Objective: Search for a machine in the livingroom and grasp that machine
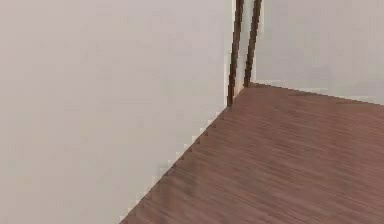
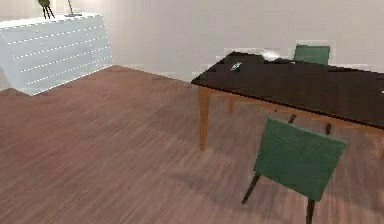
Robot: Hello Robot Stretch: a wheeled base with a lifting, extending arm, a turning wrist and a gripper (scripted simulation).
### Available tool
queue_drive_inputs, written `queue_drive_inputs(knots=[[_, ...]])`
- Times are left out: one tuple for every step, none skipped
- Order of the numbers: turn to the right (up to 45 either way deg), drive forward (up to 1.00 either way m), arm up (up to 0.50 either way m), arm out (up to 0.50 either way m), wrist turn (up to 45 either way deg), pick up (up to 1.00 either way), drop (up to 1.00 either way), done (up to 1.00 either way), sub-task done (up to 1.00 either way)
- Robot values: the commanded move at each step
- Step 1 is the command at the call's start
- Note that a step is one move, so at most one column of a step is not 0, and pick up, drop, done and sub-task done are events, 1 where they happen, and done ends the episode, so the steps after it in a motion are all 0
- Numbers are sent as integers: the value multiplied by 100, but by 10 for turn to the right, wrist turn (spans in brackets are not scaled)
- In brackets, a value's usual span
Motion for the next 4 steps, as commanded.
queue_drive_inputs(knots=[[210, 0, 0, 0, 0, 0, 0, 0, 0], [0, 100, 0, 0, 0, 0, 0, 0, 0], [0, 100, 0, 0, 0, 0, 0, 0, 0], [0, 100, 0, 0, 0, 0, 0, 0, 0]])
